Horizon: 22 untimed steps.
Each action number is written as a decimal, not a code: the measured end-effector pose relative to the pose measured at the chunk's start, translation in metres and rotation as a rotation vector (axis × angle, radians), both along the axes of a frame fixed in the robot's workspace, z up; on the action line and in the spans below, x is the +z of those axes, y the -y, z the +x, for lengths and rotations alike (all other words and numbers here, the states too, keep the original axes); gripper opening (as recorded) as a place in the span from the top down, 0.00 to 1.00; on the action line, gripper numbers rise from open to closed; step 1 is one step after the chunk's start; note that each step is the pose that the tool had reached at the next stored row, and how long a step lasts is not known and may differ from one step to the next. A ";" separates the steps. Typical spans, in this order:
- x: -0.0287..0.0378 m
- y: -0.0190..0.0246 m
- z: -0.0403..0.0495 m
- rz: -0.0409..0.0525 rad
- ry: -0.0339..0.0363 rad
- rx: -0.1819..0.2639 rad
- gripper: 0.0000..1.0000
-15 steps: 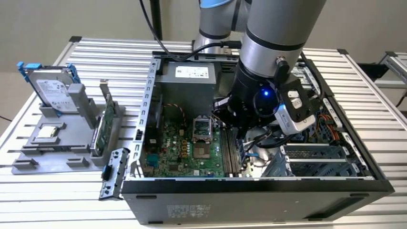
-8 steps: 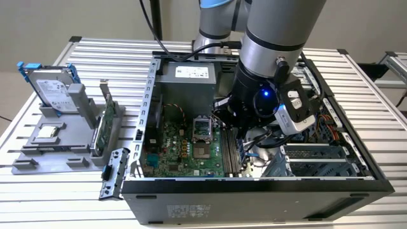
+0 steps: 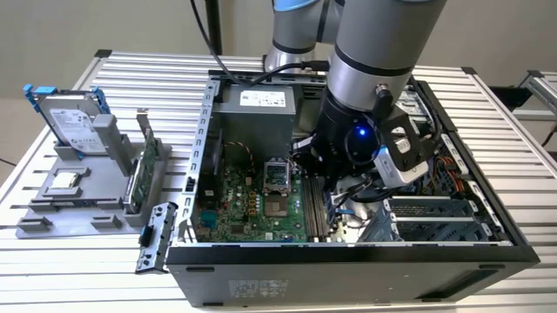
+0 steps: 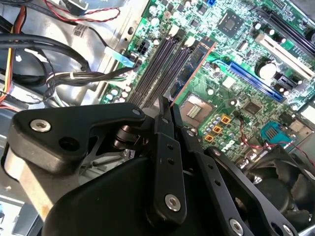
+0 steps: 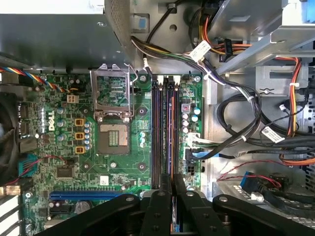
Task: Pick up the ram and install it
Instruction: 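Press down the ram until it locks into place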
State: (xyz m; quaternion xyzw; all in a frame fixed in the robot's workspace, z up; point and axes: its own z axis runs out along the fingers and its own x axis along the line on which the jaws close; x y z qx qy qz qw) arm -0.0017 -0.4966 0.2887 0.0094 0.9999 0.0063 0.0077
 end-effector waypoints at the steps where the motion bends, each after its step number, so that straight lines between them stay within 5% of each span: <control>1: -0.0016 -0.0001 0.0000 0.0002 0.0000 0.000 1.00; 22: -0.0315 -0.0105 0.0102 0.0017 0.0000 0.000 1.00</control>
